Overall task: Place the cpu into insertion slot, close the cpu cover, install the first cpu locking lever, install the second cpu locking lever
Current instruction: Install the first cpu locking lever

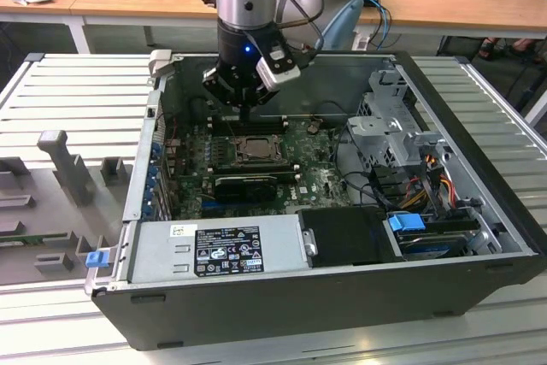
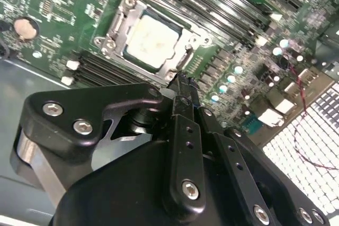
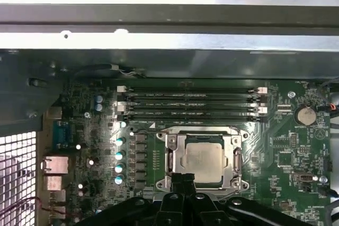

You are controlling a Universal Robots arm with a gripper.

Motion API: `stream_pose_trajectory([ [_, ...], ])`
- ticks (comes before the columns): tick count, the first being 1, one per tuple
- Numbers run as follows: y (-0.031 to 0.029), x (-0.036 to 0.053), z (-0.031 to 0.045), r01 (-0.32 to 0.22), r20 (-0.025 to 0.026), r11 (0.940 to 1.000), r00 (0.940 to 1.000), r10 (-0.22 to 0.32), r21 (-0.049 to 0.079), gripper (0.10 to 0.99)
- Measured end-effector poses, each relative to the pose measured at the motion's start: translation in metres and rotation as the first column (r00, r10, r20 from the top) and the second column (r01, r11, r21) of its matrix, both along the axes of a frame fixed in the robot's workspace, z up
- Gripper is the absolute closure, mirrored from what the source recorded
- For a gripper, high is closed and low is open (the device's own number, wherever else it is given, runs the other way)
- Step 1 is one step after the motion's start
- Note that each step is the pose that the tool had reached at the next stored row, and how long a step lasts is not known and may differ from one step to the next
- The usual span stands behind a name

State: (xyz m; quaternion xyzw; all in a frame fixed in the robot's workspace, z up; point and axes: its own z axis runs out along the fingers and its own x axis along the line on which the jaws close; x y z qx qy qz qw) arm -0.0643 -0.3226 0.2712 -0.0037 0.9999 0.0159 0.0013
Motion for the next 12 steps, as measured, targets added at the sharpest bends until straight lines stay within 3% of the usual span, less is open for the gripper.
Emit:
stream_pose_trajectory([
  [5,0.0,-0.024,-0.0021,0.0,0.0083,1.0,1.0,0.0,0.007,0.98],
  [9,0.0003,-0.0377,-0.0046,-0.001,0.0114,0.9999,0.9999,0.001,0.011,0.98],
  [12,0.0015,-0.0419,-0.0059,-0.002,0.0116,0.9999,0.9999,0.002,0.012,0.98],
])
